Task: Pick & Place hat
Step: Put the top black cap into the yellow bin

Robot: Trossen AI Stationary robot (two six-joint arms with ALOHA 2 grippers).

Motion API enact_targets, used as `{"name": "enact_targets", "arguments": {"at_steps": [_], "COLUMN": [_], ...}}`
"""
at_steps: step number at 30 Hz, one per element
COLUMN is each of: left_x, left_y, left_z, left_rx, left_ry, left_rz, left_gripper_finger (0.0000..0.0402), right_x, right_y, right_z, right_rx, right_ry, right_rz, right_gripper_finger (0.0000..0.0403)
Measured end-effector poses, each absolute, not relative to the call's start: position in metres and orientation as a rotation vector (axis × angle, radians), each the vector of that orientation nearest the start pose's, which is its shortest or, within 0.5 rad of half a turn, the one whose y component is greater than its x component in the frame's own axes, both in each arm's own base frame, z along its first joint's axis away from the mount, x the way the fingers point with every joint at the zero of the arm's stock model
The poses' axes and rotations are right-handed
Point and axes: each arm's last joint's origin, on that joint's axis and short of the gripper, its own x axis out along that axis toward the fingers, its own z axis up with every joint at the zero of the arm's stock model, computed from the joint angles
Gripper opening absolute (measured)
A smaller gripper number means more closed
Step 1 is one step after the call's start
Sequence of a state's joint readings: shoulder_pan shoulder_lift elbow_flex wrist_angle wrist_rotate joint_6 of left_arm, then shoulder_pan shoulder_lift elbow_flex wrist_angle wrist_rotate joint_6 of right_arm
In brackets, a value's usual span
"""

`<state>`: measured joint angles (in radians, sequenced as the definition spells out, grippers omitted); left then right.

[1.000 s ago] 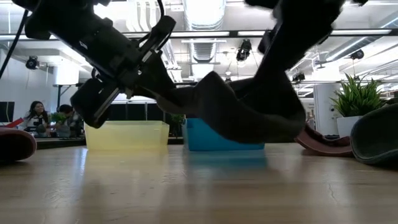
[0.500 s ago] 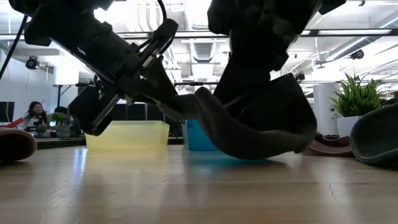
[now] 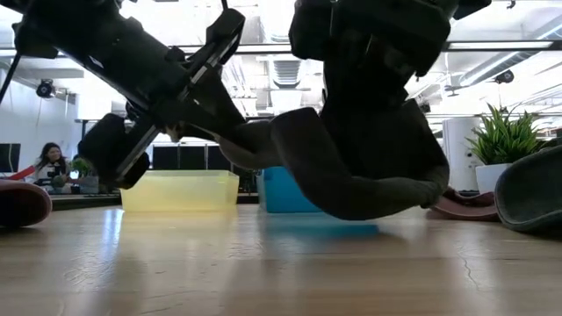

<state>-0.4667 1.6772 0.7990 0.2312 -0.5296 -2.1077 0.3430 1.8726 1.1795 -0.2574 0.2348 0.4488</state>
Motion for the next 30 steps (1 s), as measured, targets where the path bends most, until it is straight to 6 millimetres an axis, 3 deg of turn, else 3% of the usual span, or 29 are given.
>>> {"name": "enact_targets", "arguments": {"at_steps": [7,14,19,23,30], "left_x": [0.295,0.295,0.293,0.294,0.294], "left_y": [-0.133,-0.133,-0.132,-0.131,-0.129], "left_z": [0.159,0.159,0.154,0.156,0.155], "left_rx": [-1.724,-1.717,-1.696,-1.700,-1.702], "left_ry": [0.259,0.213,0.231,0.202,0.184], "left_rz": [0.608,0.632,0.656,0.657,0.678], "left_gripper_finger": [0.0005,0.0005,0.0005,0.0011,0.0017], "right_x": [0.366,0.368,0.366,0.364,0.358], "right_y": [0.123,0.124,0.125,0.128,0.126], "right_z": [0.186,0.199,0.214,0.229,0.235], "right_rx": [0.121,0.110,0.009,-0.030,-0.081], "right_ry": [0.868,0.923,0.927,0.891,0.903], "right_rz": [-0.074,-0.035,0.026,0.065,0.007], "right_gripper_finger": [0.0100,0.0176,0.0222,0.0235,0.0225]}}
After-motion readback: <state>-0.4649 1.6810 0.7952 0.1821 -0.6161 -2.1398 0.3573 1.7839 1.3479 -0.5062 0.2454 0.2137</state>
